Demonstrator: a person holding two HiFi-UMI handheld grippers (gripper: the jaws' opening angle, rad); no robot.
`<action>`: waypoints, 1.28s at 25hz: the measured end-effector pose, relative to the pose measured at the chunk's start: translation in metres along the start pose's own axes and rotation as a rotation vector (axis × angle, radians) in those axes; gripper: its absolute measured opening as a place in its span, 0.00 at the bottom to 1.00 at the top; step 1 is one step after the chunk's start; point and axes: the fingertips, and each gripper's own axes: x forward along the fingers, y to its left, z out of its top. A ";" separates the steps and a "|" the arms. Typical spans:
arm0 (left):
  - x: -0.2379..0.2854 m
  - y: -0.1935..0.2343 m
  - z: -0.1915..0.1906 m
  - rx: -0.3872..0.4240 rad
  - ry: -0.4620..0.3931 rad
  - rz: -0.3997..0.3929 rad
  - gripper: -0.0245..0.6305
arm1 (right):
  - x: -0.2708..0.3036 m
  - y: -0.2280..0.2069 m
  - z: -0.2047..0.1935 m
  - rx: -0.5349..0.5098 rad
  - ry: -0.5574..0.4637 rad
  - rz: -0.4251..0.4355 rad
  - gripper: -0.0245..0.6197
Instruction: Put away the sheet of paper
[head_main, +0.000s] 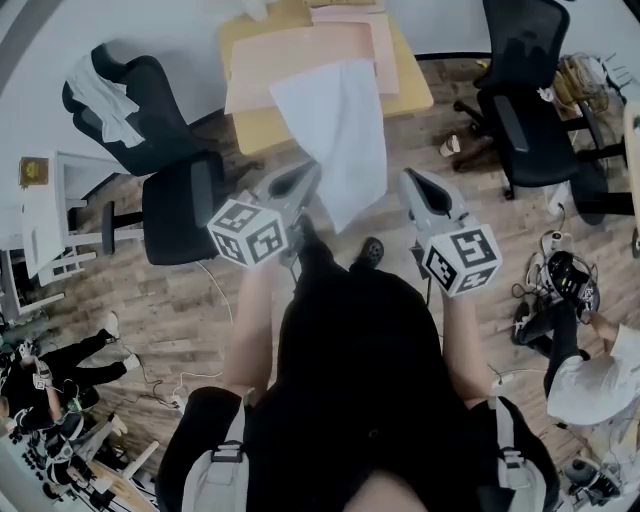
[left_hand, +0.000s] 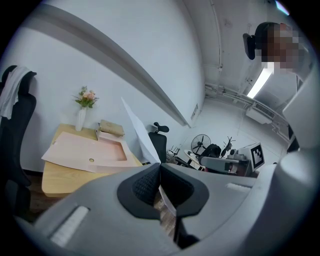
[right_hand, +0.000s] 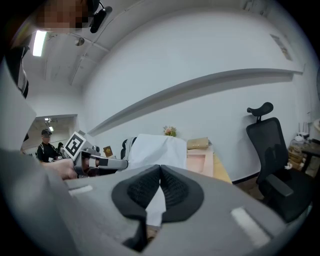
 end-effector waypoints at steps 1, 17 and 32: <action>0.001 -0.001 -0.001 -0.002 0.001 0.001 0.05 | -0.001 -0.001 -0.002 0.002 0.004 -0.002 0.04; 0.012 0.021 -0.007 -0.033 0.023 0.006 0.05 | 0.024 -0.012 -0.014 0.028 0.061 0.006 0.04; 0.052 0.164 0.062 -0.062 0.053 -0.071 0.05 | 0.182 -0.010 0.030 0.023 0.113 -0.032 0.04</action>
